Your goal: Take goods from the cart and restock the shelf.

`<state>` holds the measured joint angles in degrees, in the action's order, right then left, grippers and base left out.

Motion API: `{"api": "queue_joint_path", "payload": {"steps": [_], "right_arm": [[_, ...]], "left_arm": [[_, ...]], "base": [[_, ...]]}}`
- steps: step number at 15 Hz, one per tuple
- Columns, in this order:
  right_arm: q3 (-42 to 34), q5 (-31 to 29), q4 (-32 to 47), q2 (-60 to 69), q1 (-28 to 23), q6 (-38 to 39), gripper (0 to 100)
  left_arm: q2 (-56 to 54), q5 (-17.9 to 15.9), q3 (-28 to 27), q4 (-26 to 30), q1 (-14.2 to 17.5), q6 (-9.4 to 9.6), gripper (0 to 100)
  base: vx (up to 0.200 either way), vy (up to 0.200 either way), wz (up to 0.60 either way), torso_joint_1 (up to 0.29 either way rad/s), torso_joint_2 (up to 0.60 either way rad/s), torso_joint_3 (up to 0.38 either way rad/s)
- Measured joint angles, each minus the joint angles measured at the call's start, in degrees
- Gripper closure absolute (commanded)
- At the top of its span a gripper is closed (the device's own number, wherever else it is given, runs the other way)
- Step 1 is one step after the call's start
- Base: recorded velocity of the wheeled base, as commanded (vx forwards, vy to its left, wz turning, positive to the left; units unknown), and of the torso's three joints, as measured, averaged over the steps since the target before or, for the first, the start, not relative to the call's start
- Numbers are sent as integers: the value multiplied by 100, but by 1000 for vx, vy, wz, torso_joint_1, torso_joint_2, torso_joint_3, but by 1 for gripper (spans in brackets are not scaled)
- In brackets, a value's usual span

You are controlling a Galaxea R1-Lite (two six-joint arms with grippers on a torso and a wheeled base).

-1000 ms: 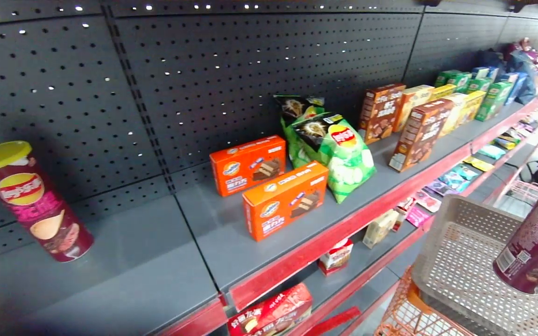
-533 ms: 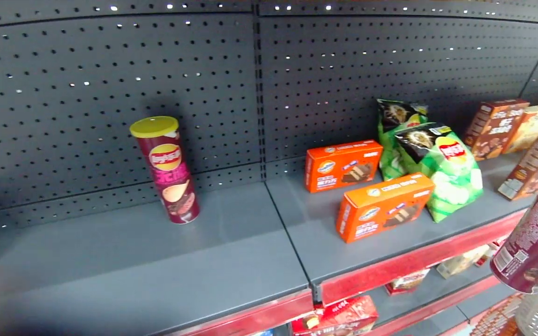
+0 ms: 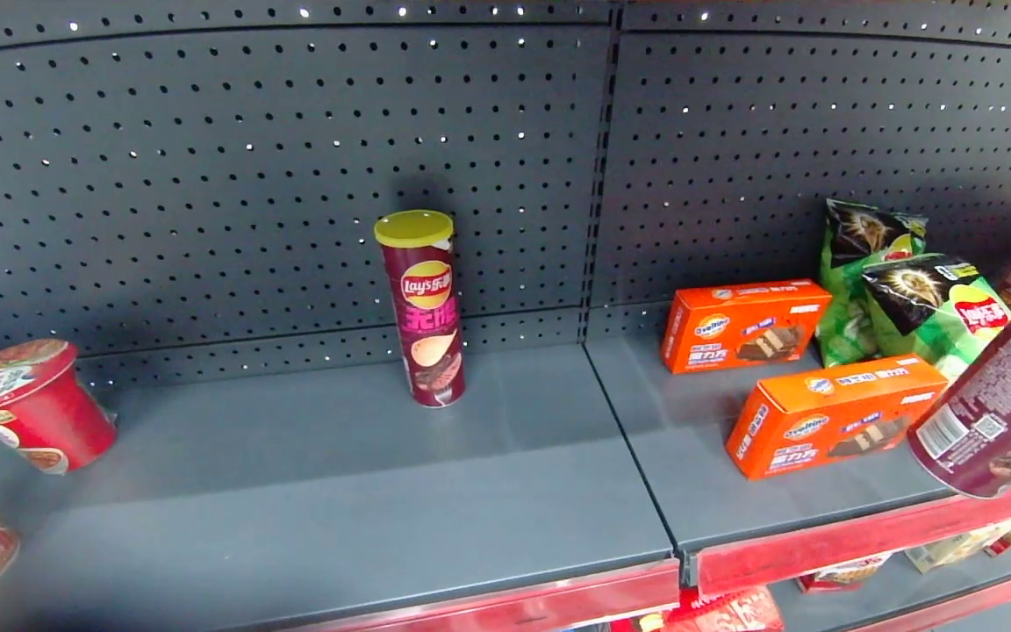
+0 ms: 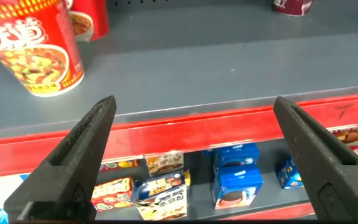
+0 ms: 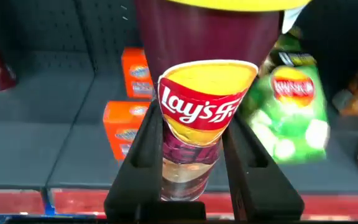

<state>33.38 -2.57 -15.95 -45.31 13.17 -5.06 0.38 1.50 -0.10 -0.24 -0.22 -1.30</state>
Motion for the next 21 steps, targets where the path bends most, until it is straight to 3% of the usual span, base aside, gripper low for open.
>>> {"api": "queue_joint_path", "payload": {"steps": [9, 13, 21], "right_arm": [[116, 250, 680, 394, 909, -18, 100], [-33, 413, 664, 786, 1530, 444, 100], [-61, 730, 1300, 1232, 1786, 484, 100]], "left_arm": [[0, -2, 0, 0, 4, 0, 0], [0, 0, 0, 2, 4, 0, 0], [0, 2, 0, 0, 4, 2, 0]], "base": [[0, 0, 0, 0, 0, 0], [0, 0, 0, 0, 0, 0], [0, 0, 0, 0, 0, 0]]}}
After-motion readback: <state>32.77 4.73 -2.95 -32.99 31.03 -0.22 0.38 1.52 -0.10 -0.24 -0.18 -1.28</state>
